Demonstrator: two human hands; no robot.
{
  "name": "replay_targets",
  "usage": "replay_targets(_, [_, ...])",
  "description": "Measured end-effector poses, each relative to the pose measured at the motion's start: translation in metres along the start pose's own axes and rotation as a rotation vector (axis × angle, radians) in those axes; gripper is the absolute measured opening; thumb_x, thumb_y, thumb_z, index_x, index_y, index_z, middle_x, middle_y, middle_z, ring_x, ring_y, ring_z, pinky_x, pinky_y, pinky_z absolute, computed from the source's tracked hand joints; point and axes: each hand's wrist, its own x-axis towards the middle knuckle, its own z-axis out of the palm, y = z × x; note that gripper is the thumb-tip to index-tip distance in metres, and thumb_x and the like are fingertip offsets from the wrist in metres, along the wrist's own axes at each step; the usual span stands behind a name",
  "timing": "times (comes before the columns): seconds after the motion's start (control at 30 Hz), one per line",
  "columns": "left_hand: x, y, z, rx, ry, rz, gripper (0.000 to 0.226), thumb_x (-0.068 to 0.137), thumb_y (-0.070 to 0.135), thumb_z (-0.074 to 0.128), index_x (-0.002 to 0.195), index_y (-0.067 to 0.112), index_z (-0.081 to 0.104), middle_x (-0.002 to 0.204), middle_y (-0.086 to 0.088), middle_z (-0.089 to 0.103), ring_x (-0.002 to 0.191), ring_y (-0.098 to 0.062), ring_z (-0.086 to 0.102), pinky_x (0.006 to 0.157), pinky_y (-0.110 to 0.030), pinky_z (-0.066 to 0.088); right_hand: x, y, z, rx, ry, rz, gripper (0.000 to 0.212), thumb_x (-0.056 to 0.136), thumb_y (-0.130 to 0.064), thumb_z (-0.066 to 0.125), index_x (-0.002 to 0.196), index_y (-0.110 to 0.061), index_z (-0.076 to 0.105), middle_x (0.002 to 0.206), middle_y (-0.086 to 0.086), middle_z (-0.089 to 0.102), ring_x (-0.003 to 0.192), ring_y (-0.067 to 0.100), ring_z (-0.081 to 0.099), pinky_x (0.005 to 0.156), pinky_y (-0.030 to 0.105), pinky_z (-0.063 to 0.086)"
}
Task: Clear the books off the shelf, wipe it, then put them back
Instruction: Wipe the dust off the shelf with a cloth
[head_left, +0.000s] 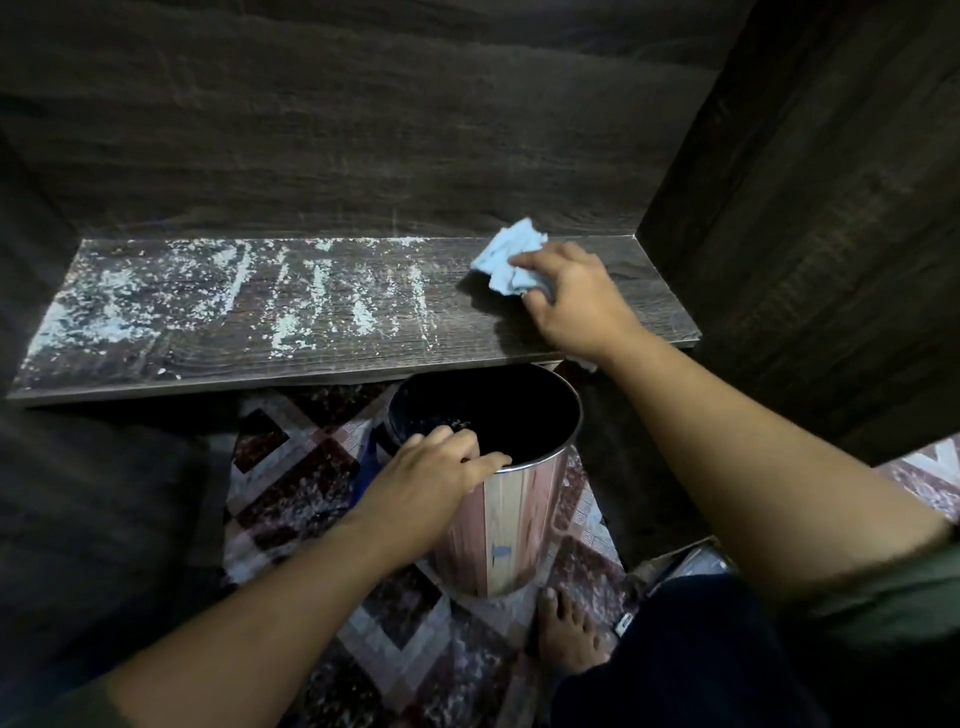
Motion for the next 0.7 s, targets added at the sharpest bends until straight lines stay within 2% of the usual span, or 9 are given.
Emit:
replay_targets(0.1, [0.001, -0.003, 0.001, -0.001, 0.016, -0.016, 0.069, 0.076, -0.003, 0.067, 0.136, 0.028, 0.053, 0.092, 0.008, 0.047, 0.084, -0.015, 0.044, 0.068, -0.026, 0.034, 0.035, 0.009, 0.009, -0.087, 0.015, 0.1, 0.045, 0.093, -0.035, 0.051, 0.138, -0.032, 0.049, 0.15, 0.007, 0.035, 0.134, 0.032, 0.034, 0.111, 0.045, 0.031])
replay_targets(0.2, [0.0, -0.008, 0.006, -0.003, 0.041, -0.001, 0.069, 0.071, -0.001, 0.073, 0.132, 0.026, 0.057, 0.088, 0.008, 0.046, 0.078, -0.015, 0.044, 0.063, -0.028, 0.04, 0.056, 0.027, 0.028, -0.185, -0.207, 0.193, 0.051, 0.098, -0.056, 0.033, 0.146, -0.041, 0.032, 0.161, 0.005, 0.014, 0.145, 0.032, 0.016, 0.115, 0.054, 0.018])
replay_targets(0.27, [-0.001, -0.009, 0.007, -0.007, 0.058, 0.01, 0.068, 0.07, 0.001, 0.075, 0.131, 0.026, 0.058, 0.088, 0.008, 0.046, 0.078, -0.015, 0.044, 0.063, -0.029, 0.042, 0.055, 0.036, 0.045, -0.208, -0.229, 0.147, 0.051, 0.098, -0.057, 0.029, 0.147, -0.042, 0.03, 0.162, 0.007, 0.011, 0.146, 0.032, 0.013, 0.117, 0.052, 0.016])
replay_targets(0.33, [0.0, -0.009, 0.007, 0.001, 0.074, 0.017, 0.068, 0.068, 0.002, 0.077, 0.13, 0.026, 0.059, 0.088, 0.008, 0.046, 0.077, -0.015, 0.045, 0.062, -0.028, 0.039, 0.046, 0.037, 0.054, -0.238, -0.157, 0.065, 0.048, 0.099, -0.052, 0.032, 0.145, -0.04, 0.036, 0.16, 0.009, 0.018, 0.144, 0.031, 0.019, 0.116, 0.047, 0.019])
replay_targets(0.43, [0.0, -0.008, 0.007, 0.009, 0.067, 0.016, 0.069, 0.068, 0.002, 0.077, 0.129, 0.026, 0.06, 0.087, 0.007, 0.046, 0.076, -0.016, 0.044, 0.062, -0.026, 0.032, 0.031, 0.029, 0.048, -0.155, -0.185, -0.053, 0.049, 0.092, -0.044, 0.037, 0.14, -0.037, 0.048, 0.156, 0.011, 0.03, 0.142, 0.031, 0.028, 0.115, 0.043, 0.025])
replay_targets(0.53, [0.0, -0.007, 0.007, 0.029, 0.065, 0.017, 0.069, 0.066, 0.002, 0.078, 0.128, 0.026, 0.061, 0.086, 0.008, 0.047, 0.075, -0.016, 0.045, 0.06, -0.026, 0.032, 0.009, 0.025, 0.034, -0.038, -0.269, -0.176, 0.043, 0.091, -0.019, 0.056, 0.131, -0.032, 0.059, 0.15, 0.013, 0.039, 0.14, 0.029, 0.032, 0.115, 0.039, 0.026])
replay_targets(0.63, [0.0, -0.007, 0.007, 0.016, 0.048, 0.011, 0.07, 0.065, 0.0, 0.076, 0.128, 0.027, 0.061, 0.086, 0.008, 0.047, 0.075, -0.015, 0.046, 0.06, -0.027, 0.037, -0.015, 0.022, 0.013, 0.028, -0.363, -0.239, 0.041, 0.084, -0.006, 0.061, 0.118, -0.028, 0.069, 0.139, 0.006, 0.051, 0.133, 0.021, 0.041, 0.11, 0.023, 0.025])
replay_targets(0.7, [-0.001, -0.007, 0.005, 0.016, 0.052, 0.006, 0.072, 0.063, -0.002, 0.076, 0.127, 0.028, 0.061, 0.085, 0.009, 0.048, 0.074, -0.014, 0.046, 0.06, -0.027, 0.038, -0.025, 0.024, -0.006, 0.099, -0.425, -0.182, 0.037, 0.083, -0.002, 0.061, 0.106, -0.028, 0.073, 0.127, -0.003, 0.057, 0.125, 0.012, 0.048, 0.102, 0.011, 0.027])
